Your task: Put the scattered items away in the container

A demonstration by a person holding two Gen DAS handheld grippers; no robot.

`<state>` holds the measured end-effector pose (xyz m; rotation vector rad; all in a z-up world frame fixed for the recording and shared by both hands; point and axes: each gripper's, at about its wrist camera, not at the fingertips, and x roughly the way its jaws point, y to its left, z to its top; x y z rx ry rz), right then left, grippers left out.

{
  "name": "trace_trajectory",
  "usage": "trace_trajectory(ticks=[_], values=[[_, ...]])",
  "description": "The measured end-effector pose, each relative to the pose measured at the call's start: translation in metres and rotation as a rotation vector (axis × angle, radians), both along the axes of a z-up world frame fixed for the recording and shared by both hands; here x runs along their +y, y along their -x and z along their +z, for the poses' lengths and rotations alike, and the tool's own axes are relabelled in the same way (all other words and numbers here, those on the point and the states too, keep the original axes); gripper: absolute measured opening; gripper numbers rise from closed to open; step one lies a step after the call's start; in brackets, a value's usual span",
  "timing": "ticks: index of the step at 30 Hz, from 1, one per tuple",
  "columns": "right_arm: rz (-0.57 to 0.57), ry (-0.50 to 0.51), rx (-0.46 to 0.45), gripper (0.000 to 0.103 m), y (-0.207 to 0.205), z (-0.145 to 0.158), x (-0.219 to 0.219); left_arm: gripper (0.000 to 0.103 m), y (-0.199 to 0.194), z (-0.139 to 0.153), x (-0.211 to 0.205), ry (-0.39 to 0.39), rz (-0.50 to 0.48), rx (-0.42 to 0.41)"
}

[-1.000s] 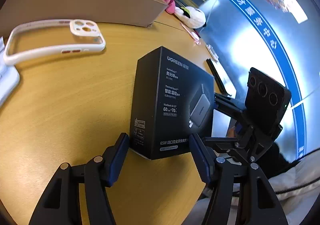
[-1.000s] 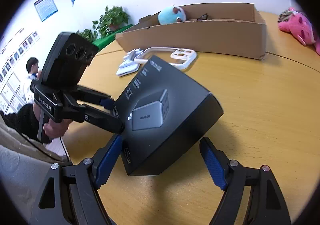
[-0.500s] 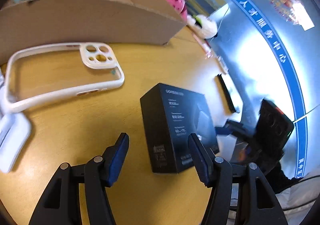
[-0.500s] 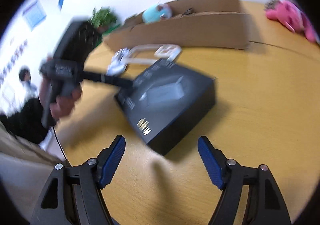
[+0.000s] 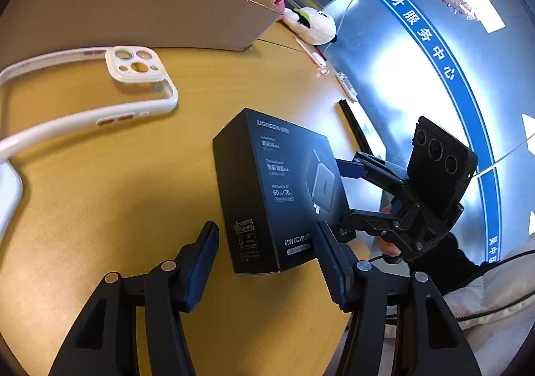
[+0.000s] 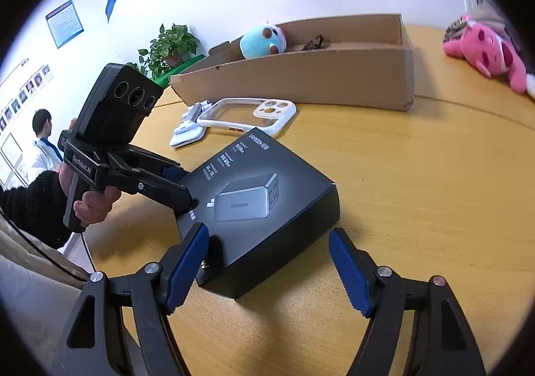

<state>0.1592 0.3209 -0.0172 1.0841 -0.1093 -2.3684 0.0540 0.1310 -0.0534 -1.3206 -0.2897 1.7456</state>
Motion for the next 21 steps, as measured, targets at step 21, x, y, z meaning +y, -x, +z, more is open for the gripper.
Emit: trace_trajectory(ticks=[21], values=[[0.056, -0.130, 0.152, 0.073, -0.025, 0.005, -0.014, 0.065, -0.007, 0.008, -0.010, -0.027, -0.011, -0.018]])
